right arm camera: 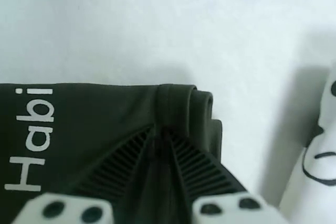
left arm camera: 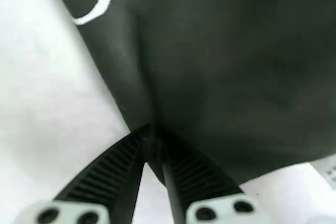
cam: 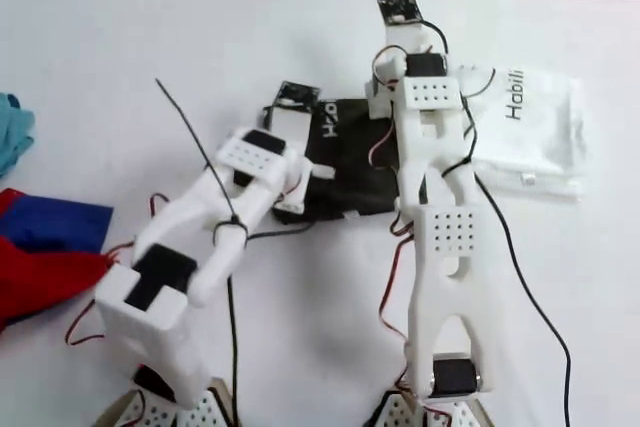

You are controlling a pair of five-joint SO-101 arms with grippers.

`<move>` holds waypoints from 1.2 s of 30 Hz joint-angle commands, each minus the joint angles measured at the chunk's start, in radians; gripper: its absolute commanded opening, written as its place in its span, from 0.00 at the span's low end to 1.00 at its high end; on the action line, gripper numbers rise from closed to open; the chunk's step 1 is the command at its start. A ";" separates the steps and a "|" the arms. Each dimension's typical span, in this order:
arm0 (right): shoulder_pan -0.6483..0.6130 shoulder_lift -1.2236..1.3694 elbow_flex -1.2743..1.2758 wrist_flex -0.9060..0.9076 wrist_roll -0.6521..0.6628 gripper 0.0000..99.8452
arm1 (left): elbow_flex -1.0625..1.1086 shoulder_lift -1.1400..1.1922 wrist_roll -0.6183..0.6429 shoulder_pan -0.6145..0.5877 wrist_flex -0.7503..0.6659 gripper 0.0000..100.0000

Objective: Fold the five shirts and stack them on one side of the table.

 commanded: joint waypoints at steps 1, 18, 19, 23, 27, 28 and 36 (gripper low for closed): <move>0.016 0.025 -0.081 0.005 0.000 0.02 | -0.010 0.002 -0.008 -0.021 0.014 0.03; 0.048 -0.007 -0.511 0.384 0.005 0.02 | -0.151 -0.181 -0.025 -0.064 0.072 0.03; 0.047 -0.007 -0.509 0.401 0.017 0.02 | -0.183 -0.187 -0.035 -0.087 0.069 0.03; 0.041 -0.016 -0.509 0.403 0.049 0.02 | -0.326 -0.095 -0.037 -0.152 0.021 0.03; 0.021 -0.030 -0.451 0.407 0.048 0.02 | -0.509 0.101 -0.037 -0.133 0.023 0.03; 0.013 -0.056 -0.410 0.407 0.046 0.02 | -0.553 0.150 -0.037 -0.124 0.031 0.03; -0.039 -0.475 0.175 0.392 0.041 0.02 | -0.900 0.451 -0.037 -0.097 0.143 0.03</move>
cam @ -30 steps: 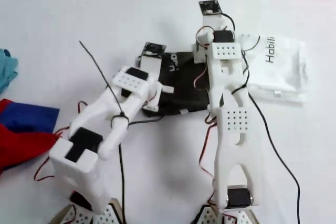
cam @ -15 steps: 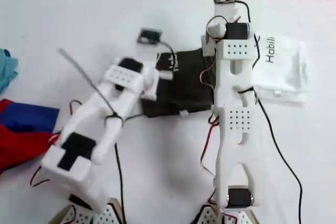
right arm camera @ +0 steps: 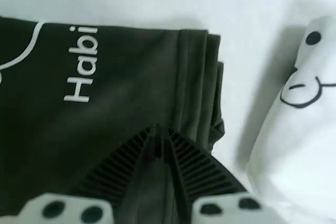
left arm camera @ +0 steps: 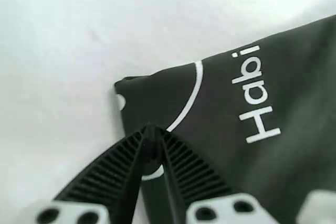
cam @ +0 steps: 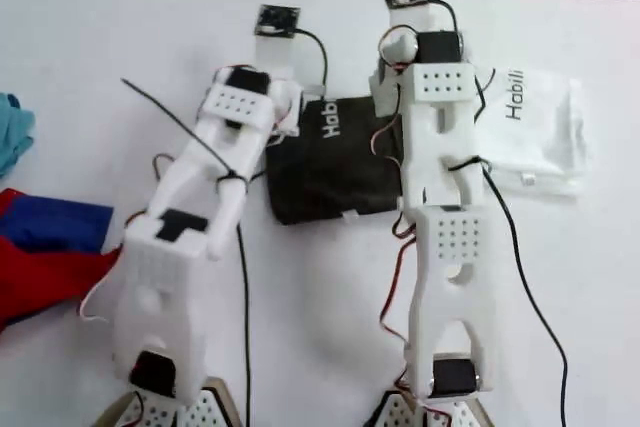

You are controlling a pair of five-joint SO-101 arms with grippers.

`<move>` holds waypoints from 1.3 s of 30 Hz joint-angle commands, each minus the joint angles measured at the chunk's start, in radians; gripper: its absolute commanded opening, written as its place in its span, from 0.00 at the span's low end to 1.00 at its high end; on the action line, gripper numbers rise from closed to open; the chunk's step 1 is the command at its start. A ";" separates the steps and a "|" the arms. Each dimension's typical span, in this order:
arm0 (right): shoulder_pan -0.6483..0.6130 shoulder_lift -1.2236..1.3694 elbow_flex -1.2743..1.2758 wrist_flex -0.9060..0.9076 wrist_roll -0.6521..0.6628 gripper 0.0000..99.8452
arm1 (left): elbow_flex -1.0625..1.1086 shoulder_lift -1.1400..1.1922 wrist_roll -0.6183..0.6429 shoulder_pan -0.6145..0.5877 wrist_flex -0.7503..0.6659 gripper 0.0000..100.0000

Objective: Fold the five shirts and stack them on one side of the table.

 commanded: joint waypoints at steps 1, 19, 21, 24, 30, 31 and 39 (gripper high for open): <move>-0.016 -0.265 0.222 0.002 -0.002 0.02 | -0.173 0.072 -0.008 0.008 0.051 0.03; 0.048 -0.800 1.517 -0.791 0.055 0.02 | -0.478 0.328 0.029 0.005 0.236 0.03; 0.091 -0.800 1.531 -0.794 0.055 0.02 | -0.478 0.336 0.029 0.005 0.241 0.03; 0.139 -0.802 1.534 -0.788 0.058 0.02 | -0.478 0.339 0.032 -0.006 0.241 0.03; 0.107 -0.816 1.514 -0.786 0.104 0.02 | -0.481 0.315 0.032 -0.012 0.241 0.03; 0.091 -0.826 1.502 -0.774 0.104 0.02 | -0.479 0.302 0.032 -0.009 0.242 0.03; 0.042 -1.009 1.339 -0.622 0.097 0.05 | -0.481 0.127 0.032 -0.005 0.333 0.03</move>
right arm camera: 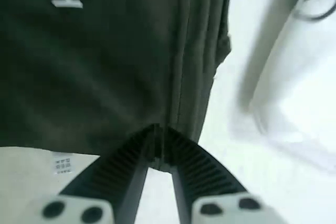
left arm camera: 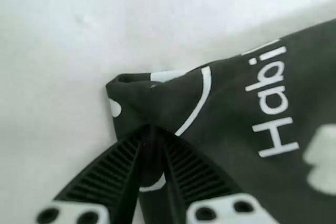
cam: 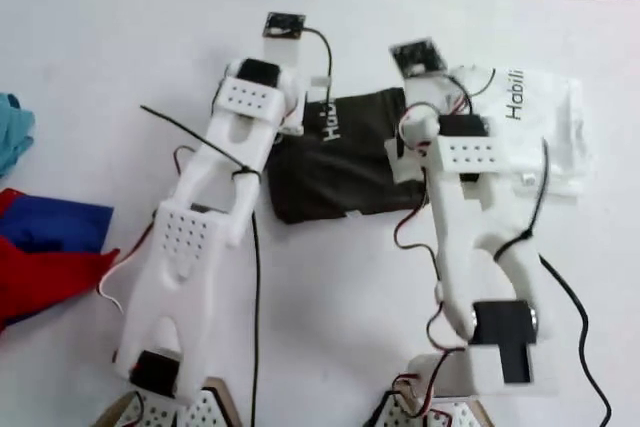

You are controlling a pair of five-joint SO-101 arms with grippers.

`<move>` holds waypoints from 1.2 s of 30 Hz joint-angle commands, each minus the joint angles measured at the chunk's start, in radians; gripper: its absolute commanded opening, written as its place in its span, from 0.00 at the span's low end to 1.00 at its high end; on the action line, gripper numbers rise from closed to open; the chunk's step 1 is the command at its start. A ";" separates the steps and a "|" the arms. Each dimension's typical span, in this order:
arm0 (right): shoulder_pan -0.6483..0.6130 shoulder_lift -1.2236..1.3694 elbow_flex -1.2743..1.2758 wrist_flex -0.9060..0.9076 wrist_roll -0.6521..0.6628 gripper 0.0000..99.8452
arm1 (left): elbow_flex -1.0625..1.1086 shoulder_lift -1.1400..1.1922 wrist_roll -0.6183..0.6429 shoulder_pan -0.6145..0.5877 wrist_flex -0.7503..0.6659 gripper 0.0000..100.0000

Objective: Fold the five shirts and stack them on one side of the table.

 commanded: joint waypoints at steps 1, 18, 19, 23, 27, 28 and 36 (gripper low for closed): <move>-0.012 -0.107 -0.098 0.039 -0.003 0.08 | -0.021 -0.166 0.008 -0.005 0.057 0.03; -0.008 0.499 -0.509 0.076 -0.149 0.28 | -0.010 -0.417 -0.092 -0.390 0.358 0.03; -0.008 0.536 -0.549 0.099 -0.149 0.28 | -0.010 -0.417 -0.100 -0.416 0.356 0.03; -0.030 0.674 -0.704 0.197 -0.155 0.28 | -0.010 -0.414 -0.114 -0.470 0.347 0.03; -0.033 0.809 -0.848 0.260 -0.157 0.28 | -0.008 -0.414 -0.118 -0.471 0.347 0.03; -0.033 0.846 -0.881 0.278 -0.157 0.28 | -0.008 -0.414 -0.118 -0.471 0.347 0.03; -0.039 1.124 -1.226 0.549 -0.157 0.28 | -0.010 -0.414 -0.117 -0.471 0.347 0.03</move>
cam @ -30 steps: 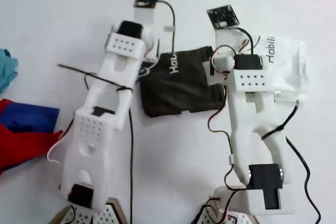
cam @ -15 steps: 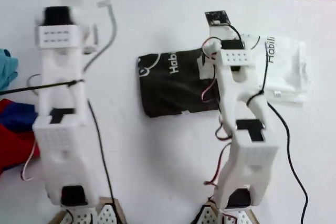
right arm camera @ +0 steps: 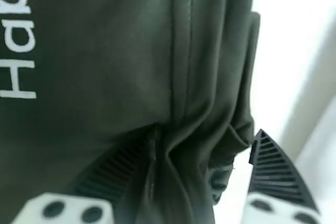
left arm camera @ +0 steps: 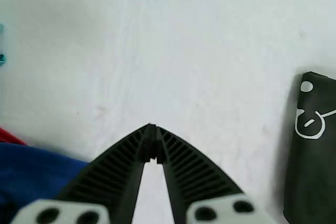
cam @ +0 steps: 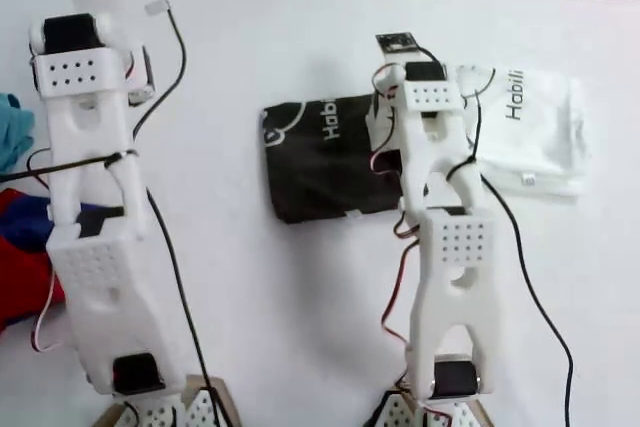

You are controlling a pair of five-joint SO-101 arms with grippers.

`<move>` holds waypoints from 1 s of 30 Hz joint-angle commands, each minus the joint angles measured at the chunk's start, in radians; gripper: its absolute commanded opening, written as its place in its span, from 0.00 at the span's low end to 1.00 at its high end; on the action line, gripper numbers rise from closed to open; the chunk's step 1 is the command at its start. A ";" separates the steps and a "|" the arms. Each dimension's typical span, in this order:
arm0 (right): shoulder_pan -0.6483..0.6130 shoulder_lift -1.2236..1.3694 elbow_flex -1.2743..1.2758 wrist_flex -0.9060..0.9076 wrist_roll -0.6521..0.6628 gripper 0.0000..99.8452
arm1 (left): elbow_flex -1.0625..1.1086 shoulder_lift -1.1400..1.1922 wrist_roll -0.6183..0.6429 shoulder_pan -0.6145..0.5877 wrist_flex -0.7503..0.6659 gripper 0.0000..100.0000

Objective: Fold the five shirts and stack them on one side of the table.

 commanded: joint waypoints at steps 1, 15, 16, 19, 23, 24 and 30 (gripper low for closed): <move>-0.012 0.120 -0.172 0.130 -0.006 0.28 | -0.010 -0.068 -0.003 -0.009 0.002 0.03; -0.094 0.237 -0.434 0.226 0.164 0.02 | -0.010 -0.074 -0.006 -0.015 0.012 0.03; -0.087 0.231 -0.450 0.228 0.167 0.02 | -0.010 -0.071 -0.006 -0.018 0.012 0.03; -0.062 0.174 -0.474 0.229 0.170 0.02 | 0.007 -0.068 -0.026 -0.021 0.025 0.03; -0.022 0.016 -0.430 0.231 0.204 0.02 | 0.056 -0.074 -0.035 -0.021 0.026 0.03; -0.015 -0.030 -0.407 0.231 0.232 0.02 | 0.065 -0.072 -0.035 -0.023 0.026 0.03; 0.051 -0.292 -0.273 0.231 0.376 0.02 | 0.091 -0.072 -0.034 -0.023 0.023 0.03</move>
